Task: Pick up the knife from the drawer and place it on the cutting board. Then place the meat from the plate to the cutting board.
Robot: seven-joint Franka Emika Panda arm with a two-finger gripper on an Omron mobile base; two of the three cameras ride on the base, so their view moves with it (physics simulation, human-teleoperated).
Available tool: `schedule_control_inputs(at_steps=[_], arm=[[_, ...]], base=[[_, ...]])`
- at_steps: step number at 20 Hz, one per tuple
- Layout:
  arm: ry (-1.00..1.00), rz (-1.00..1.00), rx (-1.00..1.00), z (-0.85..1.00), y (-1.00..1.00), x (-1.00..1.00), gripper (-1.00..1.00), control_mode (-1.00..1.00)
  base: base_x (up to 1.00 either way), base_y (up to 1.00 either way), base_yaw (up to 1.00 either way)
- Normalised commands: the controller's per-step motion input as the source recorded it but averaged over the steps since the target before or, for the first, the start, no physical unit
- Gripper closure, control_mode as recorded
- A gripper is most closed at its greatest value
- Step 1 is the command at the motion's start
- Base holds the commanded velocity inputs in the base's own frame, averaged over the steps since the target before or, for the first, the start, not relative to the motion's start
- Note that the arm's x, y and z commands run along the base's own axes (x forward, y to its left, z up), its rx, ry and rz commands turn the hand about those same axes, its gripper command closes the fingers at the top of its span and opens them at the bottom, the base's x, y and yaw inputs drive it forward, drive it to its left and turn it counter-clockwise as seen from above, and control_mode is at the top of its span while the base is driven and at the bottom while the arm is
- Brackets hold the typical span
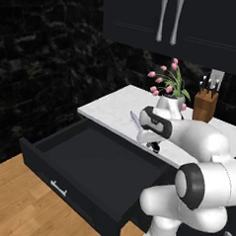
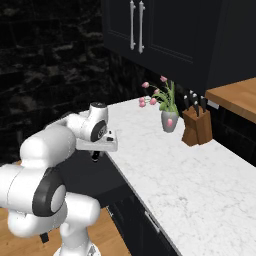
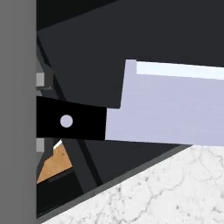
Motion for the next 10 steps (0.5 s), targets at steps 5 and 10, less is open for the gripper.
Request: schedule_control_inputs(at_steps=[5,10], arm=[[0.06,0.0,-0.17,0.0,0.13,-0.4,1.0,-1.0],[0.0,0.0,-0.03,0.0,-0.11,-0.16,1.0,-1.0]], base=[[0.0,0.0,0.0],[0.0,0.0,0.0]])
